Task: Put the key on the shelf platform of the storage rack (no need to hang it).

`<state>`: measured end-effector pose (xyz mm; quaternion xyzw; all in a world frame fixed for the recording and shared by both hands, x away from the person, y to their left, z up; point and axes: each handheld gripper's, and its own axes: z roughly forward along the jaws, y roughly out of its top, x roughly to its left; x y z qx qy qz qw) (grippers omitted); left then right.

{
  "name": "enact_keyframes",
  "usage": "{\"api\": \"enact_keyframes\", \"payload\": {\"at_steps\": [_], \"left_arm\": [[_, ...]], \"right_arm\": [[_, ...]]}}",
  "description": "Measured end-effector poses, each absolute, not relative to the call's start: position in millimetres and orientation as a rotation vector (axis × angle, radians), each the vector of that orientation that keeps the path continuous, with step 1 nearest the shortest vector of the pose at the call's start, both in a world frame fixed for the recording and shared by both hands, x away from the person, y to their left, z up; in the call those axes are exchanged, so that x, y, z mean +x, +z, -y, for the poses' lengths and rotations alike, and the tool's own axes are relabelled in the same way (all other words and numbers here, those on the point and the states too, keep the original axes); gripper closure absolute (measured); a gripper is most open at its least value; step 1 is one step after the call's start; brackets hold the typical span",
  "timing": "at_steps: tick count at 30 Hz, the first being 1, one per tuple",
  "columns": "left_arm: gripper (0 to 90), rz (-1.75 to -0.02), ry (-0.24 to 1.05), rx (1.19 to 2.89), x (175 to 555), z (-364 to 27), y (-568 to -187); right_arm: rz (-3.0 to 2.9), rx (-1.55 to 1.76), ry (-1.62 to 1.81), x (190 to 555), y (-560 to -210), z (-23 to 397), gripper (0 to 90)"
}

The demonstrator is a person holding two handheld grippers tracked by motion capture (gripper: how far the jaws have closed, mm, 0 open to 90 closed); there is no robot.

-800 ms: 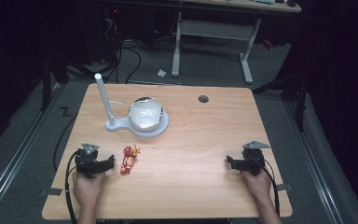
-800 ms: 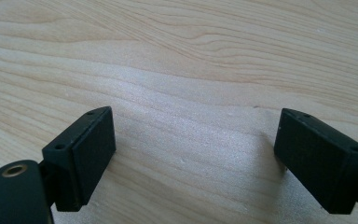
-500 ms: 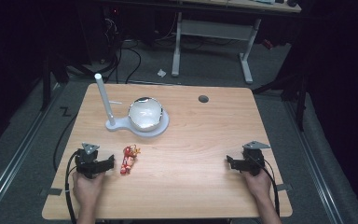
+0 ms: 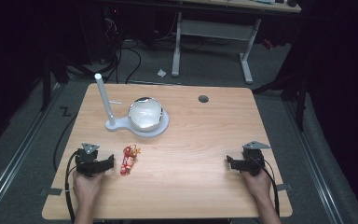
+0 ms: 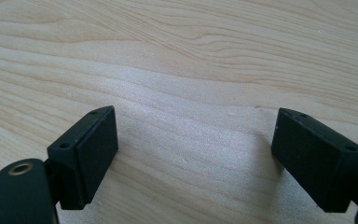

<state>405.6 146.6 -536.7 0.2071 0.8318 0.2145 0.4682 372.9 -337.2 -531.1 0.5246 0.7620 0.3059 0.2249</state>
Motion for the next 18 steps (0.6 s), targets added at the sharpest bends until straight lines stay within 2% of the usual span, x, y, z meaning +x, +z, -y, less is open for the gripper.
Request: {"api": "enact_keyframes", "payload": {"at_steps": [4,13,18], "left_arm": [[14.9,-2.028,0.533,0.547,405,-149,-537],[18.6,-2.048,0.519,0.524,406,-152,-533],[19.6,-2.06,0.453,0.518,405,-159,-525]], "right_arm": [[-2.101,1.448,0.844,373,-531,337,14.5],[-2.101,1.449,0.844,372,-531,337,14.5],[-2.101,1.448,0.844,372,-531,337,14.5]]}}
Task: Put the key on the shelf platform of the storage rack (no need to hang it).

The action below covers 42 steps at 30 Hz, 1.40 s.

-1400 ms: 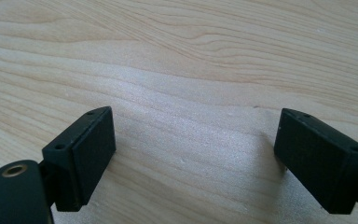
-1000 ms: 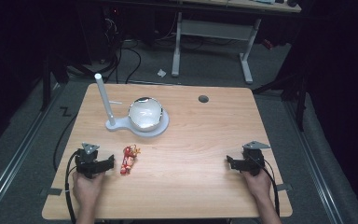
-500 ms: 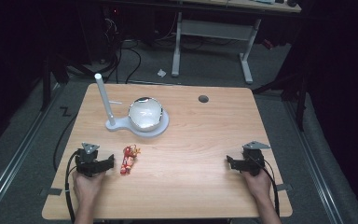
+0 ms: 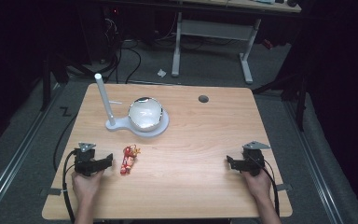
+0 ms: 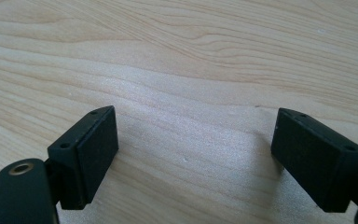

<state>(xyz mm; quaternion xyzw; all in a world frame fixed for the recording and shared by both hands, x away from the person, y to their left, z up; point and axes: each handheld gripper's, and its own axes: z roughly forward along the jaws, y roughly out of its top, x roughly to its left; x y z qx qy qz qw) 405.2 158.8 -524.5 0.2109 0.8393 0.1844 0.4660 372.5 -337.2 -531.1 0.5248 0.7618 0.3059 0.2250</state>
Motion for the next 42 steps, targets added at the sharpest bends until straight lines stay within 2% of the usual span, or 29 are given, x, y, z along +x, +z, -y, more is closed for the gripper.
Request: {"api": "enact_keyframes", "payload": {"at_steps": [15,17,30,42], "left_arm": [[22.9,-2.017,0.392,0.515,396,-151,-498],[23.2,-2.029,0.342,0.51,393,-146,-490],[24.9,-1.989,0.309,0.597,379,-113,-475],[23.4,-2.014,0.307,0.688,375,-91,-490]], "right_arm": [[-2.102,1.447,0.844,372,-531,337,14.6],[-2.101,1.448,0.844,372,-531,337,14.6],[-2.1,1.446,0.846,372,-531,337,15.2],[-2.1,1.446,0.846,372,-531,337,15.2]]}}
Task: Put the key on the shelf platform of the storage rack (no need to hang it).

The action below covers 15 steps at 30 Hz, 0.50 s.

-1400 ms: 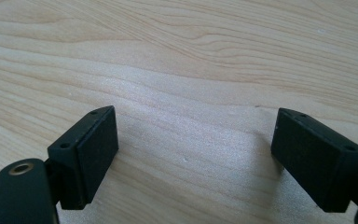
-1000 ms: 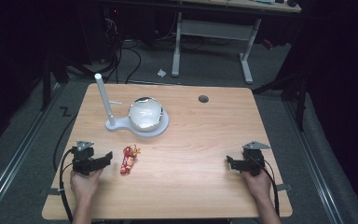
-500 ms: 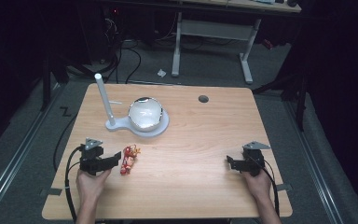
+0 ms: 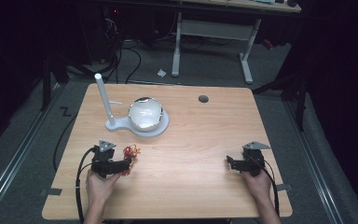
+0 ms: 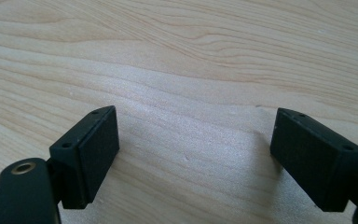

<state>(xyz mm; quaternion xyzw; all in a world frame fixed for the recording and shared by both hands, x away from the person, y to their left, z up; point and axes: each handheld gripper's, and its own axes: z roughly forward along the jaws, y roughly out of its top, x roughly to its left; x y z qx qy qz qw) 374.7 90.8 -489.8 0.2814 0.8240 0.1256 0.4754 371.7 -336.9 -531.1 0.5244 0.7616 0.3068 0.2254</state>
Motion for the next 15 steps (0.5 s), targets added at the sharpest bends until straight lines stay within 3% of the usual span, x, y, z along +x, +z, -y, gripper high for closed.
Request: {"api": "enact_keyframes", "payload": {"at_steps": [9,15], "left_arm": [[24.4,-2.031,0.345,0.719,375,-79,-505],[29.8,-2.049,0.365,0.724,380,-76,-514]], "right_arm": [[-2.101,1.444,0.846,372,-531,337,15.2],[-2.101,1.444,0.847,372,-531,337,15.2]]}}
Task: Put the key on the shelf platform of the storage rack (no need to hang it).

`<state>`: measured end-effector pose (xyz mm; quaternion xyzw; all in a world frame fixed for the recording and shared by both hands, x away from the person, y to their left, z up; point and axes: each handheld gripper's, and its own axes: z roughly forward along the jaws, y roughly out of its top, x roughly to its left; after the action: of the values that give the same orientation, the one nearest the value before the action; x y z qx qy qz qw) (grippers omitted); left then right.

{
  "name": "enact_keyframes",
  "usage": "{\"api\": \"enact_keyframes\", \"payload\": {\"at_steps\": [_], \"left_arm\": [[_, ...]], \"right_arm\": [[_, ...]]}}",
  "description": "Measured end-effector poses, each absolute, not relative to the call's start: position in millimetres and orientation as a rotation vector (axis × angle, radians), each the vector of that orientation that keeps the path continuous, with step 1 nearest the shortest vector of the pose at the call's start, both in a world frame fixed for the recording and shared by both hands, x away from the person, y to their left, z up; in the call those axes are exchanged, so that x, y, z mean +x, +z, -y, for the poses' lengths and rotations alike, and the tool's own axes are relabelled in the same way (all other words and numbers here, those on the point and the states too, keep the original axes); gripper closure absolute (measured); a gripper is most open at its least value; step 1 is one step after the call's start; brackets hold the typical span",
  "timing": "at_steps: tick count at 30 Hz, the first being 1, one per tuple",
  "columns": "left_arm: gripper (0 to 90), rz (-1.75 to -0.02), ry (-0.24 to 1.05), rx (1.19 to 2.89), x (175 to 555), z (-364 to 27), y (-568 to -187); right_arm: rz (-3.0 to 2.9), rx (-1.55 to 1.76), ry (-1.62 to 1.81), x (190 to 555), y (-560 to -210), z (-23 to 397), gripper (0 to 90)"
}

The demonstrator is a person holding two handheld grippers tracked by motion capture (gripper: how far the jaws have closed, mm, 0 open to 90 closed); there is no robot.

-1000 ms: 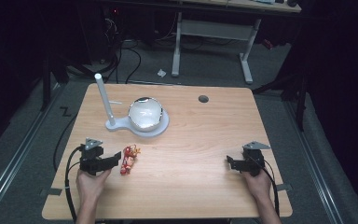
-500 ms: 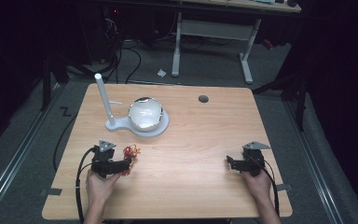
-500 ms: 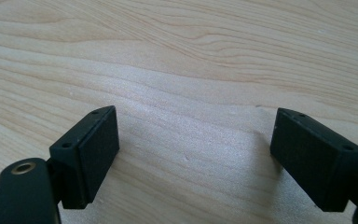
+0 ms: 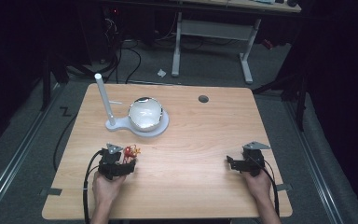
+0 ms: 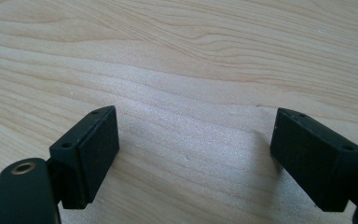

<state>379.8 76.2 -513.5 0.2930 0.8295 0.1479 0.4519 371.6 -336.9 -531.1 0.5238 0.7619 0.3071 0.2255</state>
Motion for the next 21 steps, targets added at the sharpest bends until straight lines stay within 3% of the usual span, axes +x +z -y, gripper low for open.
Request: {"api": "enact_keyframes", "payload": {"at_steps": [15,21], "left_arm": [[36.8,-2.055,0.395,0.72,382,-76,-522],[47.5,-2.012,0.436,0.795,375,-68,-526]], "right_arm": [[-2.101,1.444,0.847,372,-531,337,15.2],[-2.101,1.445,0.847,372,-531,337,15.2]]}}
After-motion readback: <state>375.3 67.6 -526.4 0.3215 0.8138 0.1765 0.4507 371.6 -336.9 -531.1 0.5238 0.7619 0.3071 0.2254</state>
